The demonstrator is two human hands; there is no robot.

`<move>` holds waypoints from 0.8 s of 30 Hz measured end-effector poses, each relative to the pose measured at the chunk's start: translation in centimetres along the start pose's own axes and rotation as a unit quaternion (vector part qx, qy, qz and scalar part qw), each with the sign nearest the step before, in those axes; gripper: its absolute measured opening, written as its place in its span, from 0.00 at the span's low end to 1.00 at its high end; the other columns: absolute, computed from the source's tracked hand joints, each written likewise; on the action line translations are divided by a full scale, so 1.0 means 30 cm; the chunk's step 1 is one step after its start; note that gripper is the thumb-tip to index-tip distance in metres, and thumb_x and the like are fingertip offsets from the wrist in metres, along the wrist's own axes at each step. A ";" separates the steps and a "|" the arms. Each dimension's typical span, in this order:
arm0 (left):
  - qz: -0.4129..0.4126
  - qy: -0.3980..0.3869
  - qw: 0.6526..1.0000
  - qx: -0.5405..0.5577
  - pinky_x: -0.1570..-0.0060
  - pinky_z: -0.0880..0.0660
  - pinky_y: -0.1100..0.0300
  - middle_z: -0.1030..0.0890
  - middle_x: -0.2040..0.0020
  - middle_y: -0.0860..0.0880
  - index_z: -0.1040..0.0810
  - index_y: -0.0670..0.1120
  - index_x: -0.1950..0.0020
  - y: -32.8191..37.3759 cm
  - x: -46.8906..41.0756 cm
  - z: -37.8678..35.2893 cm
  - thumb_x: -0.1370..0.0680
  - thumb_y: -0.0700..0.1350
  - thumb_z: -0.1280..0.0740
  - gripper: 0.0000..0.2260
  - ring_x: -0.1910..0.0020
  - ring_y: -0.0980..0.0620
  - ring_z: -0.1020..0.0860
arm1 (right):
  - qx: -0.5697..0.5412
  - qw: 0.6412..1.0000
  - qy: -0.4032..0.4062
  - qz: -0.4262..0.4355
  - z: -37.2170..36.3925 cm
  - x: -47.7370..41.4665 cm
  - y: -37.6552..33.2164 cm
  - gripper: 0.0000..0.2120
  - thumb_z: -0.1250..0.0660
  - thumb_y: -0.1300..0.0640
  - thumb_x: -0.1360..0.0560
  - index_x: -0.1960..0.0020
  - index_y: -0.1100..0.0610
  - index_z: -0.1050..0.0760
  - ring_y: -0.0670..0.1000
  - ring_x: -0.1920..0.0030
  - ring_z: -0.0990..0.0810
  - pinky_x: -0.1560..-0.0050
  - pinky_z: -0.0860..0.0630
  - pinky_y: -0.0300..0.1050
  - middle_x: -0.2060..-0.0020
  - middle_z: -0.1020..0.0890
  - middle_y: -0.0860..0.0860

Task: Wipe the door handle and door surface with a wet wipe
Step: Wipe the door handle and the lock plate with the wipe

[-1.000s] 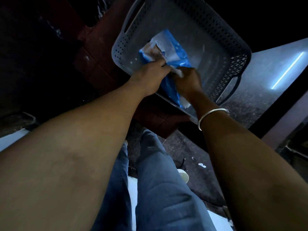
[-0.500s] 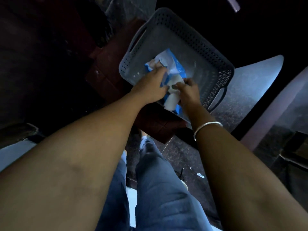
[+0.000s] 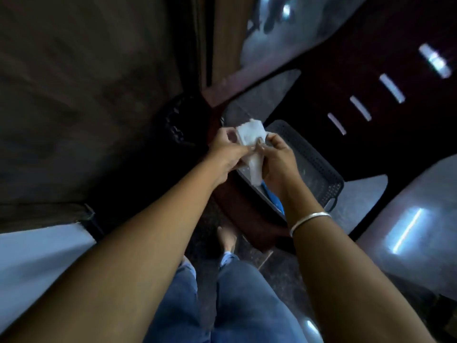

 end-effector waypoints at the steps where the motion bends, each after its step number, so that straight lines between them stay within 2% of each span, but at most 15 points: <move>1: -0.030 0.020 0.999 0.014 0.55 0.22 0.52 0.22 0.46 0.46 0.32 0.47 0.40 0.038 0.039 0.049 0.31 0.32 0.29 0.24 0.52 0.50 0.22 | 0.018 1.000 -0.019 0.017 -0.061 0.029 -0.021 0.09 0.41 0.69 0.23 0.58 0.57 0.28 0.53 0.64 0.24 0.57 0.26 0.50 0.63 0.22 0.56; 4: -0.094 0.078 0.991 0.061 0.48 0.23 0.50 0.21 0.46 0.43 0.32 0.45 0.37 0.145 0.152 0.214 0.30 0.30 0.31 0.25 0.49 0.48 0.21 | 0.065 0.993 -0.070 0.062 -0.253 0.113 -0.070 0.09 0.39 0.67 0.23 0.59 0.57 0.27 0.50 0.65 0.23 0.60 0.25 0.47 0.65 0.21 0.54; 8: -0.169 0.119 0.972 0.115 0.51 0.23 0.54 0.21 0.51 0.49 0.31 0.46 0.37 0.272 0.327 0.464 0.29 0.31 0.31 0.24 0.53 0.53 0.21 | 0.068 0.982 -0.156 0.084 -0.543 0.246 -0.103 0.08 0.40 0.67 0.23 0.58 0.58 0.27 0.53 0.61 0.23 0.55 0.25 0.52 0.62 0.21 0.55; 12: -0.210 0.182 0.944 0.178 0.61 0.24 0.56 0.23 0.57 0.48 0.29 0.46 0.52 0.365 0.514 0.697 0.24 0.36 0.34 0.07 0.60 0.52 0.23 | 0.065 0.963 -0.243 0.091 -0.794 0.390 -0.113 0.07 0.41 0.66 0.22 0.55 0.61 0.25 0.55 0.59 0.21 0.53 0.24 0.53 0.60 0.19 0.57; 13: -0.214 0.193 0.938 0.194 0.63 0.23 0.56 0.23 0.57 0.47 0.30 0.47 0.55 0.384 0.561 0.752 0.23 0.36 0.36 0.06 0.61 0.51 0.23 | 0.064 0.957 -0.267 0.093 -0.855 0.425 -0.115 0.07 0.41 0.65 0.22 0.54 0.61 0.25 0.55 0.58 0.21 0.53 0.24 0.53 0.59 0.19 0.57; 17: -0.267 0.197 0.910 0.247 0.62 0.23 0.57 0.24 0.58 0.45 0.32 0.45 0.56 0.436 0.736 0.927 0.23 0.29 0.44 0.11 0.61 0.51 0.23 | 0.069 0.929 -0.354 0.085 -1.059 0.547 -0.121 0.06 0.40 0.63 0.22 0.53 0.62 0.25 0.57 0.55 0.22 0.51 0.24 0.54 0.56 0.20 0.59; 20: -0.314 0.195 0.892 0.261 0.59 0.24 0.54 0.23 0.56 0.45 0.31 0.45 0.54 0.460 0.846 1.024 0.24 0.30 0.41 0.10 0.59 0.50 0.23 | 0.085 0.915 -0.383 0.092 -1.186 0.608 -0.121 0.06 0.39 0.61 0.22 0.55 0.60 0.24 0.56 0.55 0.20 0.51 0.22 0.54 0.57 0.18 0.57; 24: -0.360 0.192 0.869 0.281 0.65 0.24 0.57 0.24 0.54 0.47 0.30 0.47 0.55 0.487 0.939 1.118 0.24 0.32 0.39 0.10 0.59 0.51 0.23 | 0.102 0.894 -0.428 0.086 -1.336 0.662 -0.096 0.08 0.39 0.60 0.22 0.54 0.59 0.22 0.55 0.53 0.19 0.49 0.21 0.52 0.57 0.16 0.55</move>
Point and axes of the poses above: each hand's wrist, its own x-axis away from the middle knuckle, its own z-axis out of the back of the hand, y = z × x, the point moved 3 cm from there along -x, towards the middle knuckle
